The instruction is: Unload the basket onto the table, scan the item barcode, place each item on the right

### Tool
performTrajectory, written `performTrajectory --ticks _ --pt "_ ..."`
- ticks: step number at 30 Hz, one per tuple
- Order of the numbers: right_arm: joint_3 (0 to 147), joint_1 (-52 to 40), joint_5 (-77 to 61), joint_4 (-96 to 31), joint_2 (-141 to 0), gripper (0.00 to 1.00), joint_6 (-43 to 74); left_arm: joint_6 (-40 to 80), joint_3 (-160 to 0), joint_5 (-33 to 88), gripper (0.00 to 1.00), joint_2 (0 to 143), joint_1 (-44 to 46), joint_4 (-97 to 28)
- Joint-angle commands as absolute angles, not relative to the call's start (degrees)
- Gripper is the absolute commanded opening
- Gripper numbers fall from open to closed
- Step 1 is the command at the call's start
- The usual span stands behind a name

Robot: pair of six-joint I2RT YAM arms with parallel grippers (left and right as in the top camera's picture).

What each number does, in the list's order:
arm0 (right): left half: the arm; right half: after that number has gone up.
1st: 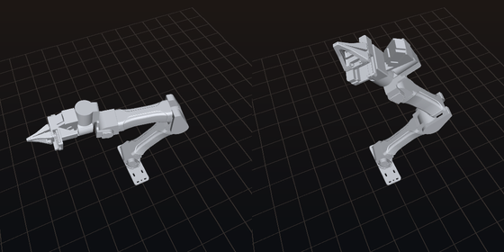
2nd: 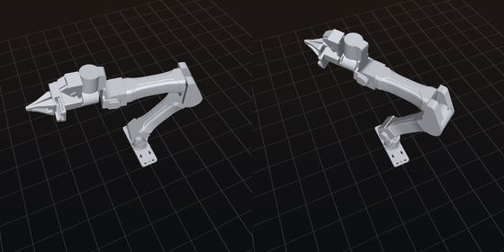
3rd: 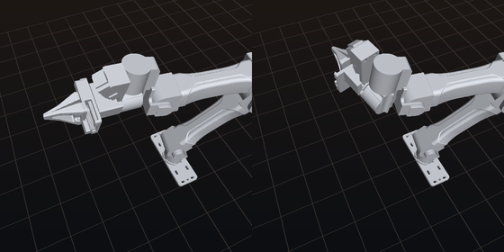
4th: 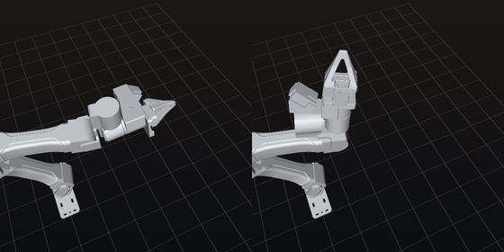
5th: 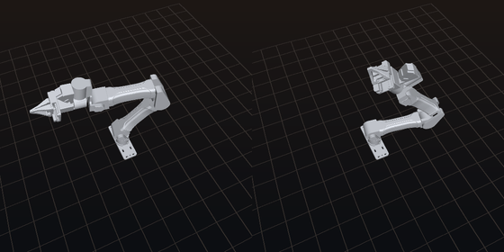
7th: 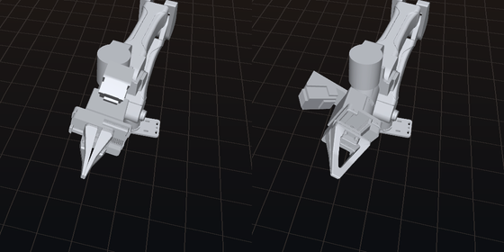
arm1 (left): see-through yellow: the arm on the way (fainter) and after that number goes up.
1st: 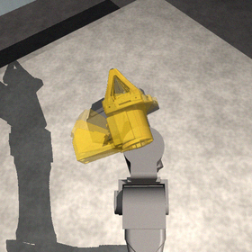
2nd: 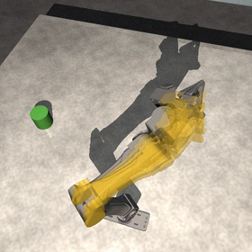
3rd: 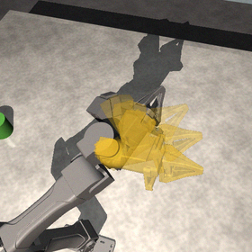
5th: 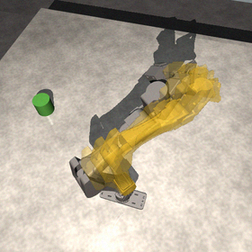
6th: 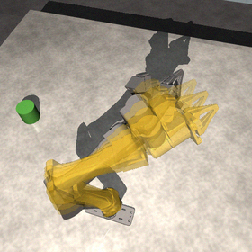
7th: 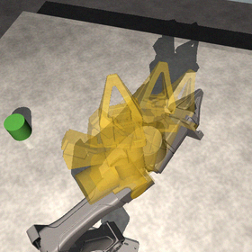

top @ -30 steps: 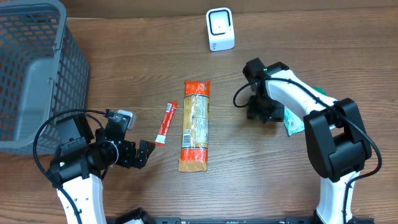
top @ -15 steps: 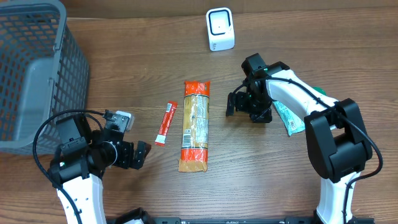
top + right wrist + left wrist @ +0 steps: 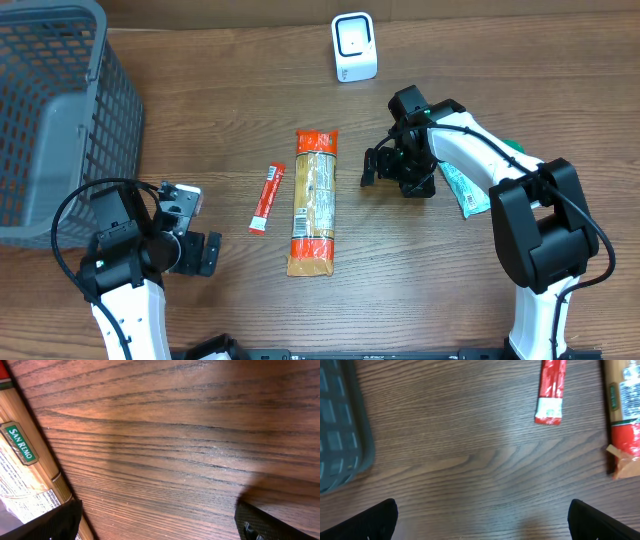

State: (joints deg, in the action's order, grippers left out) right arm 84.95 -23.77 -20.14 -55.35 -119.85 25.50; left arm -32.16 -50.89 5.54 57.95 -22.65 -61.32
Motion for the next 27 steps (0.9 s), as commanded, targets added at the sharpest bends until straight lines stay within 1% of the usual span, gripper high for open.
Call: performTrajectory --ticks 1,5,10,13,14,18,21,23,25,27 --pt "84.7 -23.9 -20.6 -55.1 -119.6 1.00 25.2 -33.5 -51.7 4.0 0.99 58.2 -23.1 -61.3" --pt "84.7 -23.9 -20.2 -55.2 -119.6 1.00 25.2 -37.9 -51.7 1.4 1.00 58.2 -23.1 -57.7" --pt "84.7 -23.9 -20.0 -55.3 -119.6 1.00 25.2 -38.2 -51.7 1.1 1.00 58.2 -23.1 -55.5" --pt "84.7 -23.9 -20.0 -55.1 -119.6 1.00 25.2 -38.1 -51.7 2.8 1.00 58.2 -23.1 -50.7" --pt "84.7 -23.9 -20.0 -55.1 -119.6 1.00 25.2 -38.1 -51.7 5.8 1.00 58.2 -23.1 -49.1" --pt "84.7 -23.9 -20.0 -54.8 -119.6 1.00 25.2 -35.1 -51.7 26.3 1.00 58.2 -23.1 -44.2" --pt "84.7 -23.9 -20.0 -54.9 -119.6 1.00 25.2 -33.1 -51.7 43.4 1.00 58.2 -23.1 -44.4" --pt "84.7 -23.9 -20.0 -54.9 -119.6 1.00 25.2 -29.1 -51.7 52.0 1.00 58.2 -23.1 -46.5" --pt "84.7 -23.9 -20.0 -54.7 -119.6 1.00 25.2 -26.7 -51.7 57.6 1.00 58.3 -23.1 -46.6" --pt "84.7 -23.9 -20.0 -54.7 -119.6 1.00 25.2 -26.7 -51.7 60.1 1.00 58.3 -23.1 -45.4"
